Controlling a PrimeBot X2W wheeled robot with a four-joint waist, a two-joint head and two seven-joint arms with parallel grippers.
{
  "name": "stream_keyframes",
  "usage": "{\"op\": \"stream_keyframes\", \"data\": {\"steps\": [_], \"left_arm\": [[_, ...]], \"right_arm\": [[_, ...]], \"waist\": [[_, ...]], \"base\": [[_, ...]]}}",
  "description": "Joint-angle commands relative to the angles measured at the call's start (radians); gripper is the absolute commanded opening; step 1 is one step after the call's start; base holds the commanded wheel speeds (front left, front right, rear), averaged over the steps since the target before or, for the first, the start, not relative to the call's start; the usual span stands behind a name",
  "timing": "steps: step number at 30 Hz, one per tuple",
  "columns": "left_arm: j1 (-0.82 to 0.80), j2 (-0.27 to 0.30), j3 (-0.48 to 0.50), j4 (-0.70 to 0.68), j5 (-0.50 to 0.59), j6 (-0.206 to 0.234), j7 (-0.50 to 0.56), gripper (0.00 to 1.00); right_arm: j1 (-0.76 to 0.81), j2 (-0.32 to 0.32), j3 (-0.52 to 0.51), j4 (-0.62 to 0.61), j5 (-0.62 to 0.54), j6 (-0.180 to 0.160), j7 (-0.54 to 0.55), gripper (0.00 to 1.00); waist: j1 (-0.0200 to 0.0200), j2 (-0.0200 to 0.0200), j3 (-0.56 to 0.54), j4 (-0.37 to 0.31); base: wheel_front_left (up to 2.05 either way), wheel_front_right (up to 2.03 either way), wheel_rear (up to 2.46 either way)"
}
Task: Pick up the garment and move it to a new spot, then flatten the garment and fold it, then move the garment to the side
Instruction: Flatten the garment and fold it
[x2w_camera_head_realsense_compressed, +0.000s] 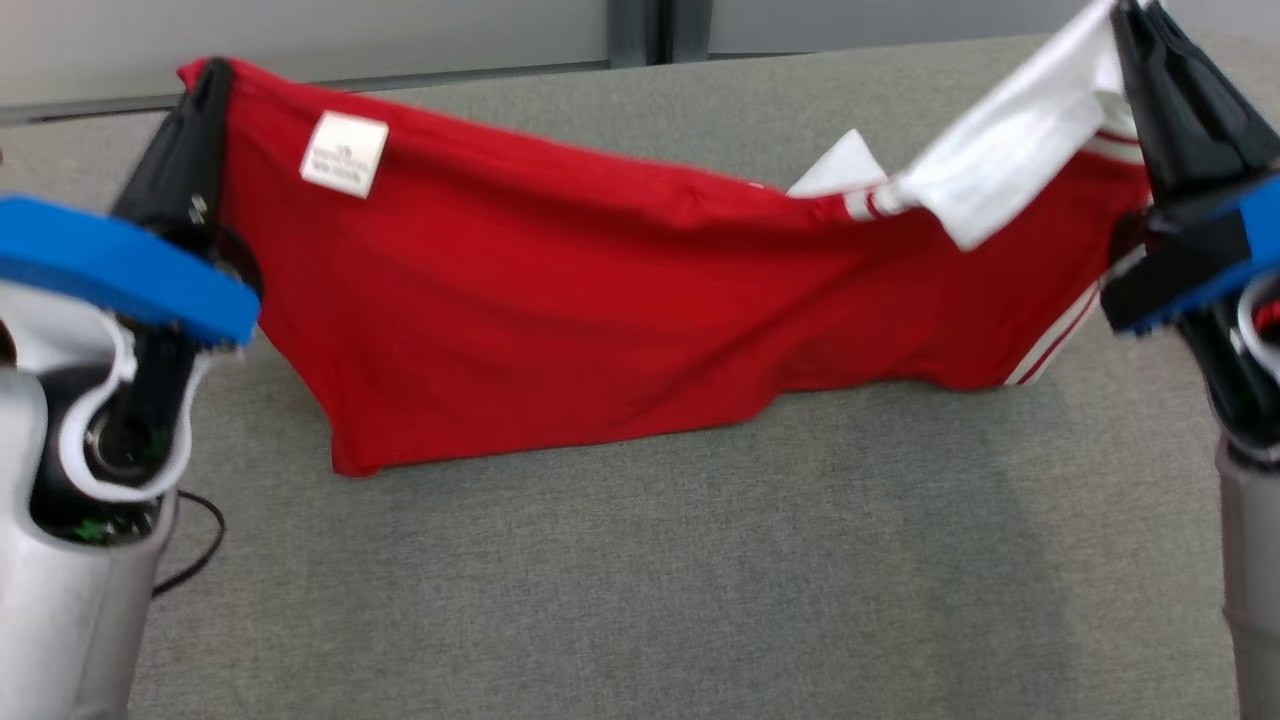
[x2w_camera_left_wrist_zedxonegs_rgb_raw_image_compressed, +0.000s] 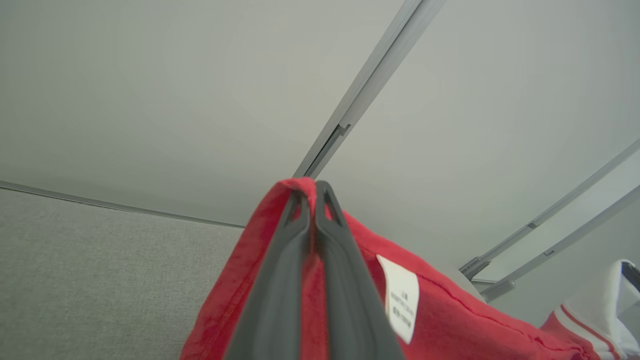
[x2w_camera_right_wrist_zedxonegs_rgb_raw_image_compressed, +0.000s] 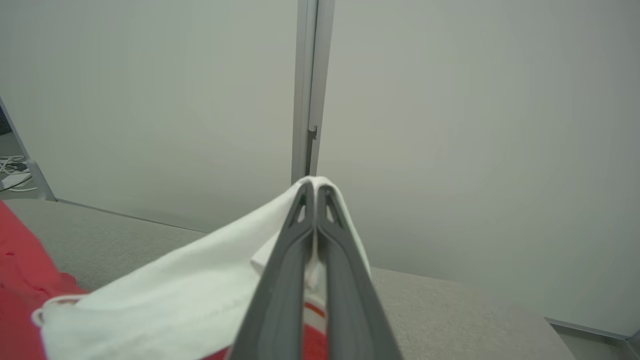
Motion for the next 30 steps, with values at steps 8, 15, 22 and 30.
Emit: {"op": "stream_keyframes", "data": {"steps": [8,15,22,30], "left_arm": [[-0.435,-0.012,0.028,0.315,0.110,-0.004,-0.104,0.00],[-0.690,-0.061,0.013,0.475,0.176,-0.123,-0.292,0.00],[-0.628,-0.072,-0.010,0.593,0.194,-0.203,-0.402,0.00],[-0.272,-0.149,-0.069,0.766,0.186,-0.207,-0.455,0.00]], "right_arm": [[-0.550,-0.019,0.077,0.474,-0.007,0.000,-0.230,0.00],[-0.842,-0.026,0.081,0.679,-0.125,0.000,-0.569,0.00],[-0.775,-0.044,0.154,0.845,-0.113,0.000,-0.617,0.00],[-0.422,-0.025,0.280,0.972,0.040,0.000,-0.493,0.00]], "waist": [[-0.0002,0.0000,0.179,0.021],[-0.0002,0.0000,0.159,0.027],[-0.0002,0.0000,0.116,0.020],[-0.0002,0.0000,0.023,0.023]], "base": [[0.00,0.00,0.00],[0.00,0.00,0.00],[0.00,0.00,0.00],[0.00,0.00,0.00]]}}
